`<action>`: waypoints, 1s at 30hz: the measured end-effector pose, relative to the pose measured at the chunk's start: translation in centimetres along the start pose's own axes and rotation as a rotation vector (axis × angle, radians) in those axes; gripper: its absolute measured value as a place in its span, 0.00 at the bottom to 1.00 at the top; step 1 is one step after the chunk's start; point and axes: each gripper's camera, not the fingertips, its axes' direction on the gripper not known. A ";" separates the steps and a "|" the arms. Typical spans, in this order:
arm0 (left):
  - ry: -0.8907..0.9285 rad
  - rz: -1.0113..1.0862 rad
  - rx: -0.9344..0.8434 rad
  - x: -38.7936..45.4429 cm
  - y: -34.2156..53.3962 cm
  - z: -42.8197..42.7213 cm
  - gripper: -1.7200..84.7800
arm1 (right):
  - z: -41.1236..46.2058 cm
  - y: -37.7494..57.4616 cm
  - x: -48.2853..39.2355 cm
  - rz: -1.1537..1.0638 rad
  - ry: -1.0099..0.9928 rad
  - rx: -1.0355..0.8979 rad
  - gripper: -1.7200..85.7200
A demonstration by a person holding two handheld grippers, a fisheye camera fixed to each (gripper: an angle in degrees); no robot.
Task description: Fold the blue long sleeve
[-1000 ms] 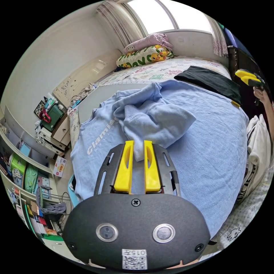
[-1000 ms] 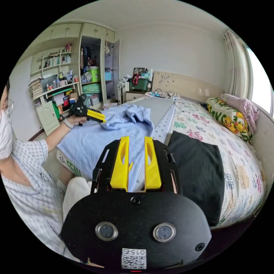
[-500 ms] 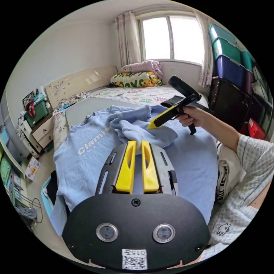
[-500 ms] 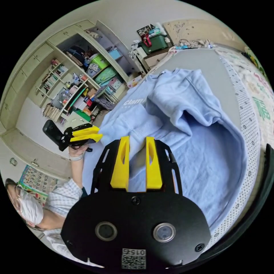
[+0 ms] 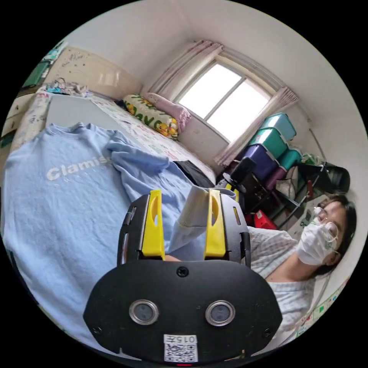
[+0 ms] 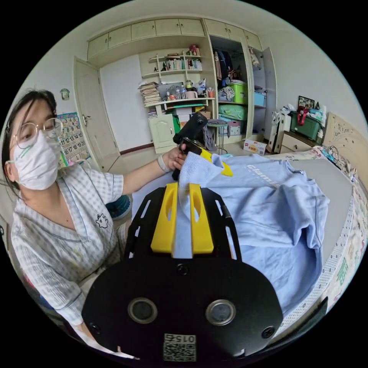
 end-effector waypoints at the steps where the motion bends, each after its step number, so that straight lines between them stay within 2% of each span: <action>1: 0.027 0.031 -0.017 0.2 0.0 0.2 0.16 | -0.1 0.2 0.1 0.003 0.007 -0.004 0.08; 3: 0.078 0.173 -0.055 2.2 0.3 0.6 0.09 | -0.5 1.2 0.5 0.010 -0.015 -0.001 0.08; 6: 0.020 0.309 -0.002 5.4 0.8 -0.8 0.05 | -1.2 1.6 0.0 -0.020 -0.042 0.009 0.08; 8: 0.007 0.322 0.028 7.4 0.6 -2.6 0.04 | -2.0 1.5 -0.6 -0.031 -0.005 0.022 0.08; 10: -0.019 0.347 0.049 10.1 0.9 -5.2 0.04 | -3.4 1.4 -0.8 -0.017 0.057 0.051 0.09; 13: -0.154 0.403 0.040 15.7 3.9 -9.7 0.04 | -6.9 2.4 0.6 0.055 0.209 0.138 0.10; 16: -0.307 0.356 0.032 19.1 9.1 -13.8 0.05 | -8.9 3.4 3.8 0.166 0.466 0.127 0.11; 18: -0.501 0.207 0.028 19.9 13.1 -16.4 0.06 | -8.3 3.6 6.9 0.193 0.591 0.046 0.11; 21: -0.634 0.108 0.057 23.0 16.2 -18.6 0.11 | -6.0 3.1 11.4 0.198 0.550 -0.066 0.14; 25: -0.799 0.221 0.040 29.8 16.6 -15.6 0.12 | -2.2 1.4 15.7 0.148 0.540 -0.219 0.17; 27: -0.801 0.330 0.000 32.3 16.1 -11.9 0.13 | 1.5 0.3 17.7 0.067 0.614 -0.383 0.17; 29: -0.766 0.357 -0.043 32.6 15.6 -9.7 0.13 | 3.8 0.0 19.0 0.017 0.689 -0.464 0.17; 30: -0.804 0.314 -0.097 32.1 15.0 -8.5 0.13 | 4.6 0.0 19.6 0.009 0.733 -0.454 0.14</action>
